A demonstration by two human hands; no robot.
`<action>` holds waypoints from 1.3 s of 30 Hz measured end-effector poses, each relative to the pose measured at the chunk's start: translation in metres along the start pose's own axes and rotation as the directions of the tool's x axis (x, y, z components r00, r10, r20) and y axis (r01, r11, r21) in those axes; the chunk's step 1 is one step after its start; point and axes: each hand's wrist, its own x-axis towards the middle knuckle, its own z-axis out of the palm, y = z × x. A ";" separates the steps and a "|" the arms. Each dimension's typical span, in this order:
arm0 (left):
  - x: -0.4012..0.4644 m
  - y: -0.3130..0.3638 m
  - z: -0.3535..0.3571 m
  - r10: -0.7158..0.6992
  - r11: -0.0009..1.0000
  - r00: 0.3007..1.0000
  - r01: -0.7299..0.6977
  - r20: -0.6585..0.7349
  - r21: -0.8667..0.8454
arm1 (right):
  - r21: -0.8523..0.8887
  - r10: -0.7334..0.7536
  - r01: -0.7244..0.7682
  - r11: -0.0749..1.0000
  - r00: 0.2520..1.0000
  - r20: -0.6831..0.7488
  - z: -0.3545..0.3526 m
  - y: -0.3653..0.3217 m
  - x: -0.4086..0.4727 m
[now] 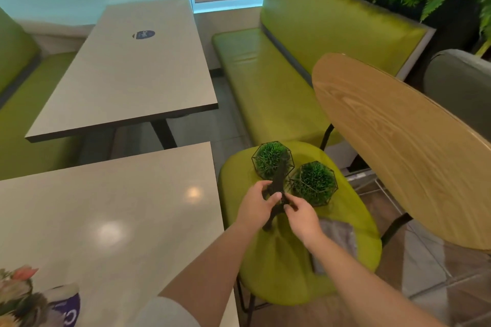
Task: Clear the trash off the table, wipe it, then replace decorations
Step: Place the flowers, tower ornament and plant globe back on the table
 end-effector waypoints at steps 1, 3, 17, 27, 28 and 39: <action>0.000 0.000 0.001 0.002 1.000 1.000 -0.002 -0.017 -0.001 | 0.007 -0.003 0.003 1.000 1.000 -0.015 0.002 0.001 -0.001; 0.000 -0.001 0.002 0.006 1.000 0.999 -0.006 -0.046 0.007 | 0.030 -0.010 0.011 0.999 0.999 -0.035 0.004 0.004 -0.003; -0.059 -0.010 -0.102 0.003 0.994 0.995 -0.014 -0.099 -0.110 | 0.214 -0.110 0.099 0.972 0.993 0.040 0.039 -0.057 -0.055; -0.114 -0.040 -0.265 0.050 0.994 0.983 -0.067 -0.178 -0.091 | 0.321 -0.300 0.261 0.910 0.951 0.077 0.144 -0.169 -0.114; -0.118 -0.044 -0.279 0.050 0.995 0.983 -0.065 -0.177 -0.080 | 0.336 -0.309 0.266 0.904 0.948 0.080 0.155 -0.177 -0.118; -0.149 -0.141 -0.412 -0.035 0.995 0.993 0.024 -0.112 -0.097 | 0.315 -0.290 0.218 0.924 0.935 0.203 0.290 -0.238 -0.158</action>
